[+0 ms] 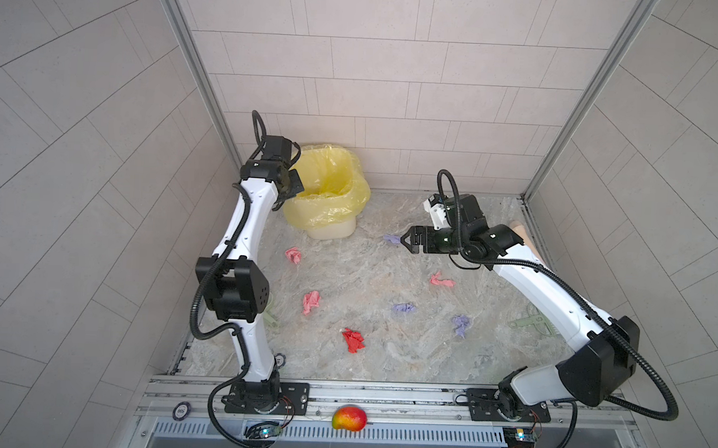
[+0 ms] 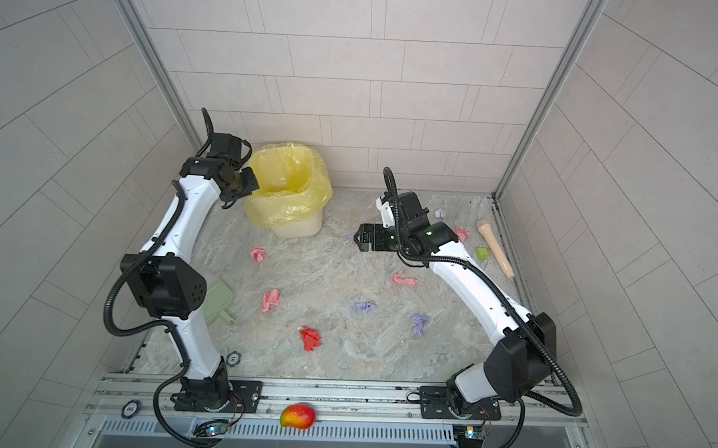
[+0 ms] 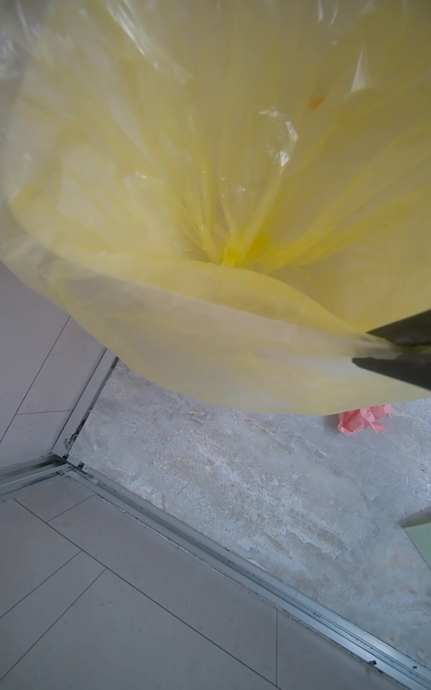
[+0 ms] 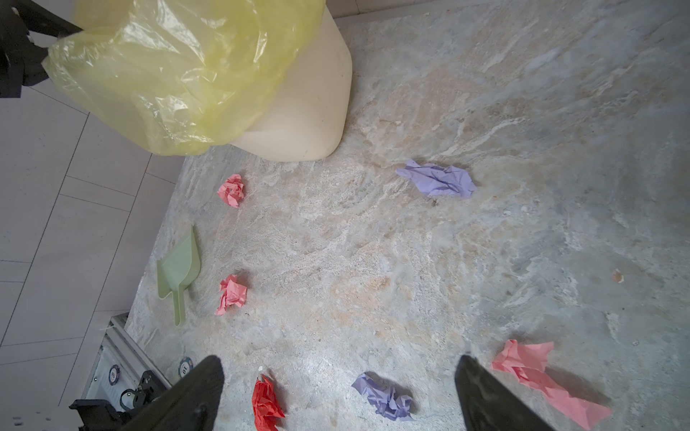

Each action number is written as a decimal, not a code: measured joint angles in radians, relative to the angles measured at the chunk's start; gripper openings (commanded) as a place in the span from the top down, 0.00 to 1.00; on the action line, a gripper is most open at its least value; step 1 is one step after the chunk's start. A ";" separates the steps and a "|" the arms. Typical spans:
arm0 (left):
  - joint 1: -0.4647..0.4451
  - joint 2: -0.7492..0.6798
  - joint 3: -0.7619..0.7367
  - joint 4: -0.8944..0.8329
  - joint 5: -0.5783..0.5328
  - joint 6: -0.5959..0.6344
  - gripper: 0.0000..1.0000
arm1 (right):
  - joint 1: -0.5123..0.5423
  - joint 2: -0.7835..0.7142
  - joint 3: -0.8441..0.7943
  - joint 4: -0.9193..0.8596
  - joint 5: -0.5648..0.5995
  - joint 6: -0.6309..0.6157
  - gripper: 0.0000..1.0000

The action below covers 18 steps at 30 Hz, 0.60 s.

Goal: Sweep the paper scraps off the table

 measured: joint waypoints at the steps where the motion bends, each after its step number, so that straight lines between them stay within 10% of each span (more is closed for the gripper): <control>1: -0.004 -0.008 -0.010 0.002 -0.001 -0.003 1.00 | 0.000 0.000 0.000 0.000 0.000 0.000 0.01; 14: -0.043 -0.024 -0.029 0.004 -0.030 -0.038 0.99 | 0.000 -0.019 -0.024 0.003 0.002 0.003 0.01; 18: -0.051 -0.024 -0.029 0.010 -0.037 -0.047 0.82 | -0.004 -0.024 -0.032 0.003 0.009 0.004 0.00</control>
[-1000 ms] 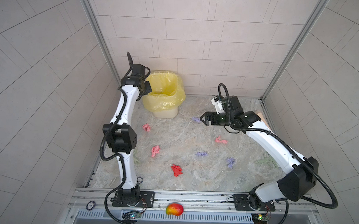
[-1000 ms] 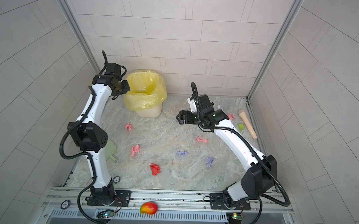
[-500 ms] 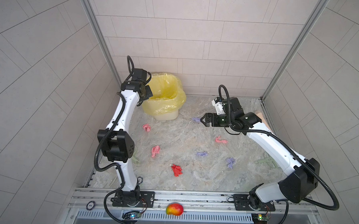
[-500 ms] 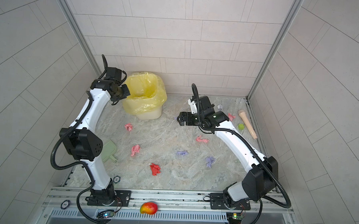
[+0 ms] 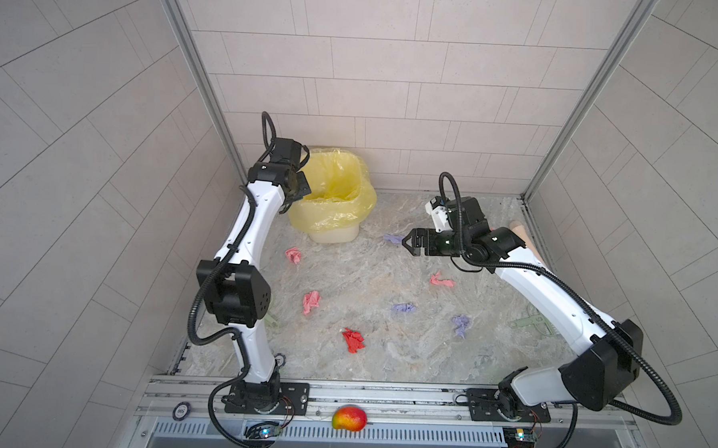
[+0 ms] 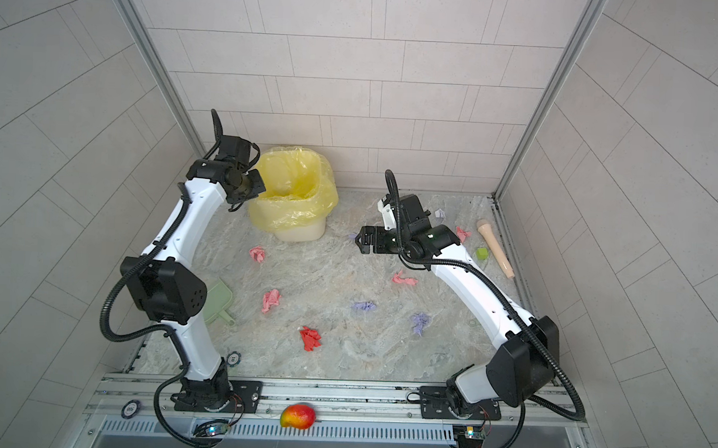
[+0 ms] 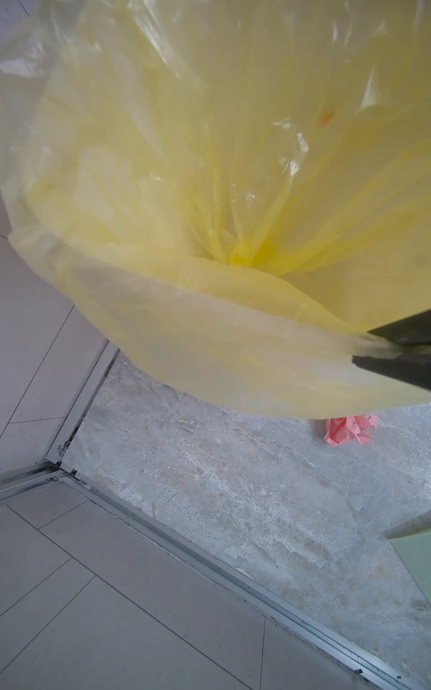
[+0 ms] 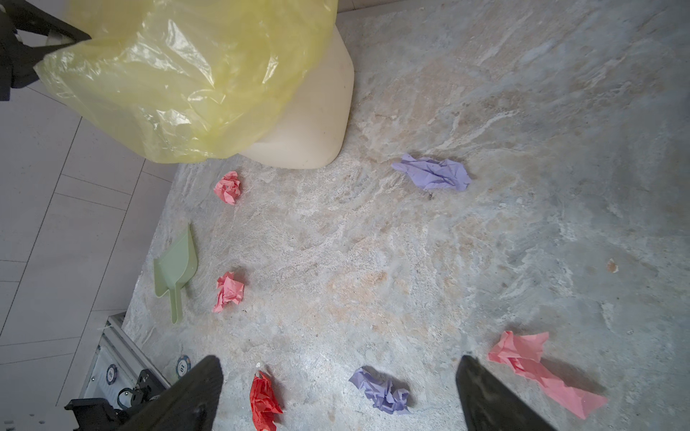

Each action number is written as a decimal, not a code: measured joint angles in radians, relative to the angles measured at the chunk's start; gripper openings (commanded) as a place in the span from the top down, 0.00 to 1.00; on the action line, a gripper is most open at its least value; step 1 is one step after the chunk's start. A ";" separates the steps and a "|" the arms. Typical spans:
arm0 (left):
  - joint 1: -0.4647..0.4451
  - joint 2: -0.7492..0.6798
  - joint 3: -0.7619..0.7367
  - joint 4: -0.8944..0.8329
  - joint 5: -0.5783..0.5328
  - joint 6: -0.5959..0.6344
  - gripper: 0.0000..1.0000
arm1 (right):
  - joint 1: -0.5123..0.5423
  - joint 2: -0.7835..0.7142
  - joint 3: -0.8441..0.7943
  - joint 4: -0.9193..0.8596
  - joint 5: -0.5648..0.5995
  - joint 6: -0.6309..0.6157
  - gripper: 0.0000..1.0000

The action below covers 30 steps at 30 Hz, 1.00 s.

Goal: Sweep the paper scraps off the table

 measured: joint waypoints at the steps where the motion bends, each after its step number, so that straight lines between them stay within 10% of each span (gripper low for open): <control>1: 0.000 0.000 0.000 0.005 0.002 -0.006 0.79 | -0.001 -0.001 0.000 0.000 0.002 0.000 0.01; 17: -0.013 -0.067 -0.005 0.034 -0.021 0.008 0.36 | -0.054 -0.031 -0.026 -0.018 0.039 0.005 0.01; 30: -0.150 -0.507 -0.483 0.211 -0.038 0.141 0.10 | -0.282 -0.225 -0.230 -0.229 0.233 0.108 0.01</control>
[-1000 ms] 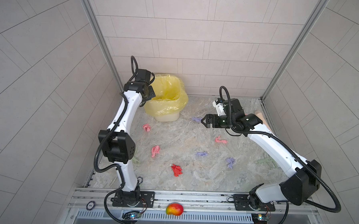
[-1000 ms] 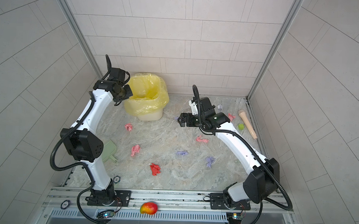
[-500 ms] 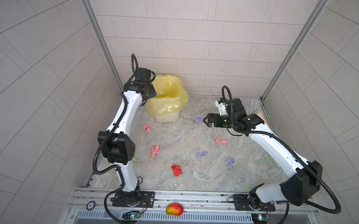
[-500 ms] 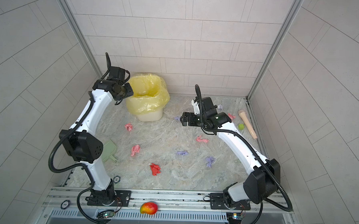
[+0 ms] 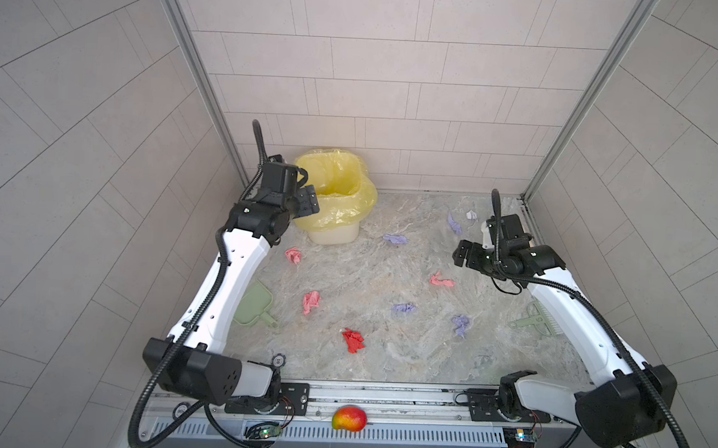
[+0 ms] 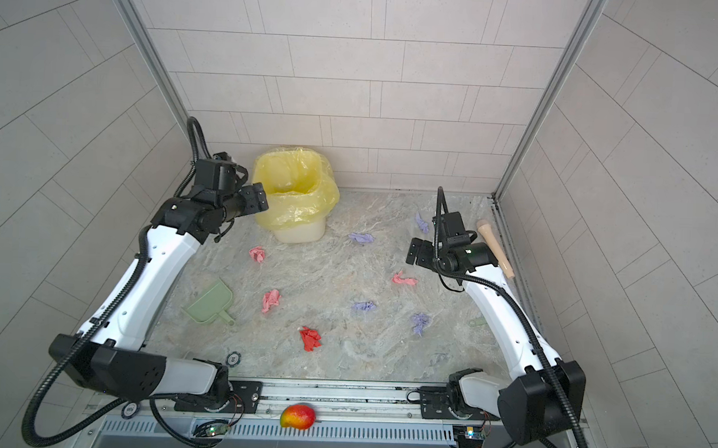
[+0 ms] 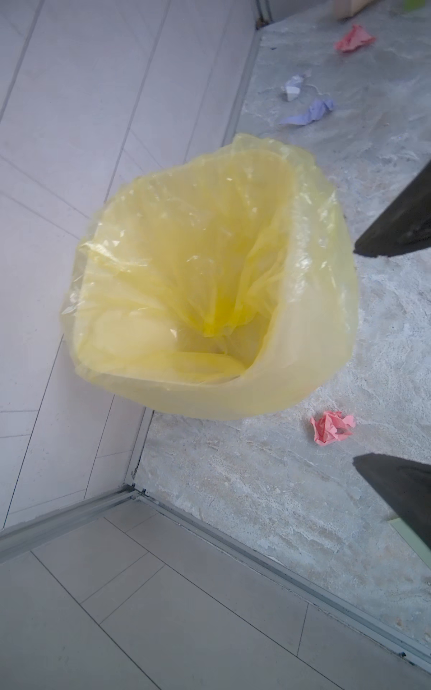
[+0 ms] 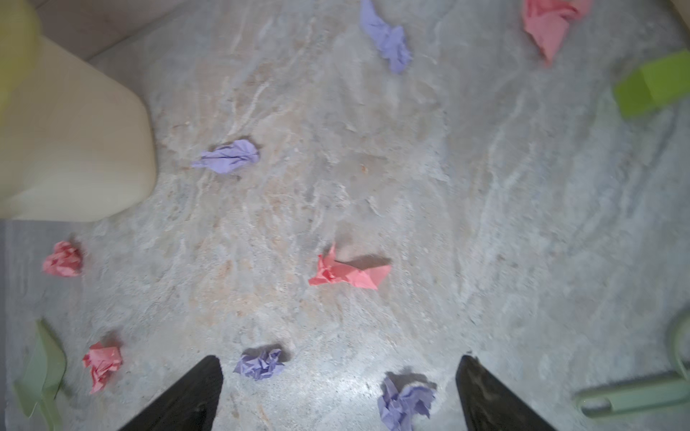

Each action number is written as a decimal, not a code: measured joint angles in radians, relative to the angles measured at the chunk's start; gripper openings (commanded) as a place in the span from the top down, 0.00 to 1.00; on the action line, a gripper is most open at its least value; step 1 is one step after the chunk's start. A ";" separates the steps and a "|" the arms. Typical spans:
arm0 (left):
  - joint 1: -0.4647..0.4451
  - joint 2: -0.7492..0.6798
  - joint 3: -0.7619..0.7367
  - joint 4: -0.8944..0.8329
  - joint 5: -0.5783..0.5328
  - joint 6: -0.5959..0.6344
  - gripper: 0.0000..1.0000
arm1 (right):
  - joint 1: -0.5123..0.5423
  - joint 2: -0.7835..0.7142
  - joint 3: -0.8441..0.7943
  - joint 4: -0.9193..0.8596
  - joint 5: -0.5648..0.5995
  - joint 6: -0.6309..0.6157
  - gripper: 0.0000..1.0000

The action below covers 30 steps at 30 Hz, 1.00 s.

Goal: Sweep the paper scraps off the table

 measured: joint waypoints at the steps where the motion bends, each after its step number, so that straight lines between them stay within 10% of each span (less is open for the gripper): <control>1: -0.020 -0.010 -0.031 0.006 0.007 0.006 0.10 | -0.026 -0.016 -0.025 -0.021 0.013 0.017 0.02; 12: -0.208 -0.026 -0.350 0.217 0.213 -0.006 0.08 | -0.385 -0.042 -0.246 -0.087 0.062 0.148 0.08; 30: -0.308 0.019 -0.367 0.328 0.314 -0.036 0.07 | -0.635 0.037 -0.415 0.048 0.050 0.296 0.22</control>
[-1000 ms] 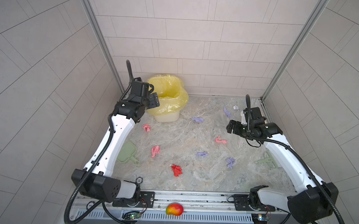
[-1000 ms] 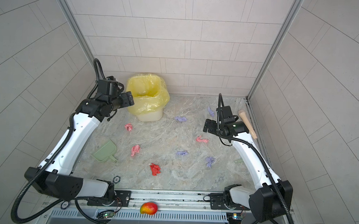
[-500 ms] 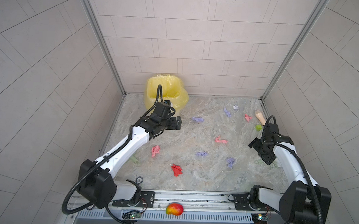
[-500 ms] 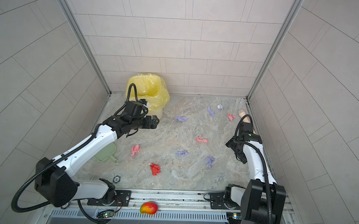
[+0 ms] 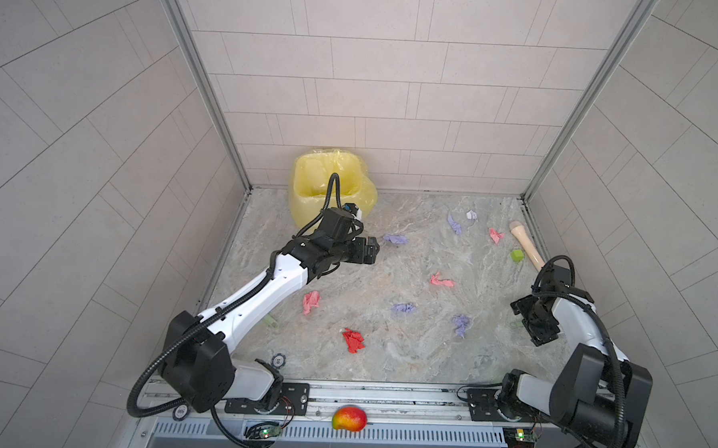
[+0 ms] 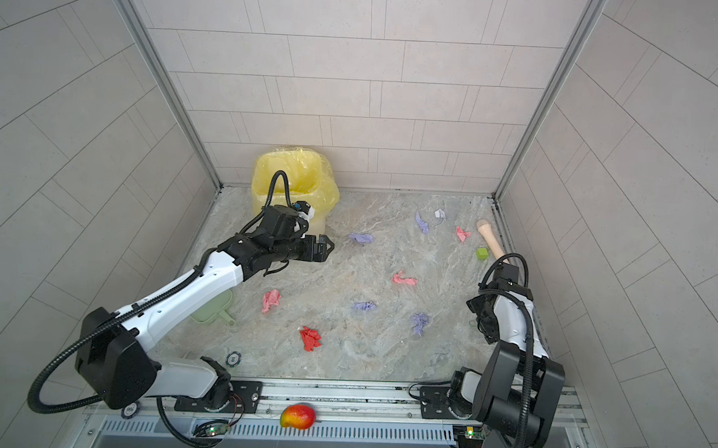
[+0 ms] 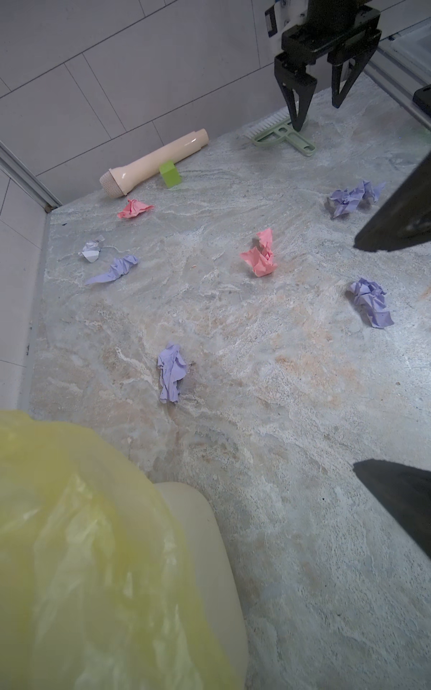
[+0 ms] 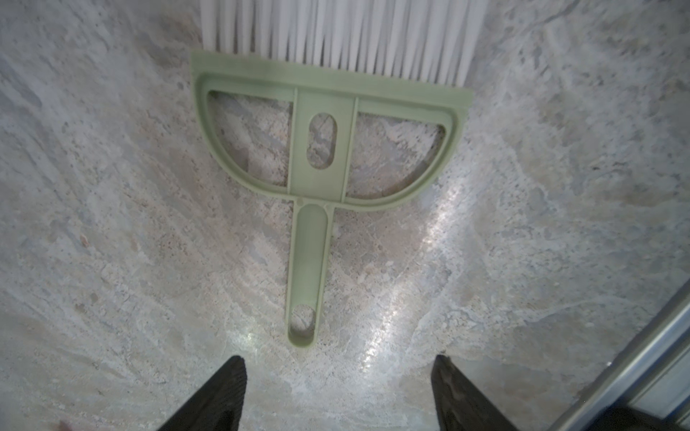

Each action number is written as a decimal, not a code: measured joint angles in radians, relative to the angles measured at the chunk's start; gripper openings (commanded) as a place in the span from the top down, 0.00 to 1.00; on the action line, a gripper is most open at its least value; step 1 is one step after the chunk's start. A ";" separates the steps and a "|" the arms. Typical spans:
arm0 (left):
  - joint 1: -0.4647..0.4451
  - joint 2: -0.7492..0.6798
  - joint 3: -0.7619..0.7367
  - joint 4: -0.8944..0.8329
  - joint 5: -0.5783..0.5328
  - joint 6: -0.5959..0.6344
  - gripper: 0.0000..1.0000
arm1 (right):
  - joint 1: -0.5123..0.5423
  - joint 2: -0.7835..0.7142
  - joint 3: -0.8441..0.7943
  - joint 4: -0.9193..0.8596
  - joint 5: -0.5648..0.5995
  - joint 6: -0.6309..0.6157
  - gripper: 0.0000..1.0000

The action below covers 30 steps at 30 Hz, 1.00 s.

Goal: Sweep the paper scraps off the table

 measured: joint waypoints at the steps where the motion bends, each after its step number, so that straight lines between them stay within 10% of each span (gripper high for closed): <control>1: -0.001 0.004 0.000 0.000 -0.002 0.000 0.07 | -0.007 0.018 0.000 0.011 -0.005 -0.001 0.23; 30: -0.018 0.063 0.044 -0.021 -0.049 0.003 0.07 | -0.051 0.230 0.045 0.126 -0.012 0.026 0.61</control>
